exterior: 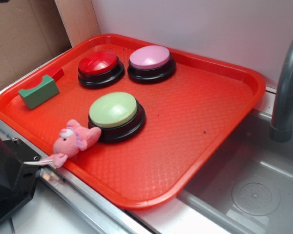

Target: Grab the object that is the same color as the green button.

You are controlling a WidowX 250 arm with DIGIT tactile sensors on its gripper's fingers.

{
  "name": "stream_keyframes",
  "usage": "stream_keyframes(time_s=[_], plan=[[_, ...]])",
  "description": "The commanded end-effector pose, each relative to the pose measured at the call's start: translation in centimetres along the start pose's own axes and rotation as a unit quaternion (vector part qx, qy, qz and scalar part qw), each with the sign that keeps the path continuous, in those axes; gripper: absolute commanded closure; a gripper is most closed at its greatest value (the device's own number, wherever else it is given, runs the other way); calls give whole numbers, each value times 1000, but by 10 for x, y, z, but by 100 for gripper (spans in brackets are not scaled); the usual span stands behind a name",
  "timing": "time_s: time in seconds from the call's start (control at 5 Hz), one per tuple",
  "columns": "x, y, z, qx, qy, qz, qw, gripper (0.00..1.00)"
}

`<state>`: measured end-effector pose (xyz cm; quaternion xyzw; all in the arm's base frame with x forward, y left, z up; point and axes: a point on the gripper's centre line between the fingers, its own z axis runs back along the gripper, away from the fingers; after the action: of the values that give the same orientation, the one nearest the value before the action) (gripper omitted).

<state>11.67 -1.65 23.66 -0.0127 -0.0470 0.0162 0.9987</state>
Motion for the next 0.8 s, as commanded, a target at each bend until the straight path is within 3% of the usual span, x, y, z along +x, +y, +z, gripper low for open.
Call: stream_keyframes(time_s=[0.0, 0.4, 0.6], plan=[[0, 0, 0, 0, 0, 0, 1000, 0], [12, 29, -17, -10, -11, 83, 996, 0], [19, 53, -36, -17, 14, 135, 991, 0]])
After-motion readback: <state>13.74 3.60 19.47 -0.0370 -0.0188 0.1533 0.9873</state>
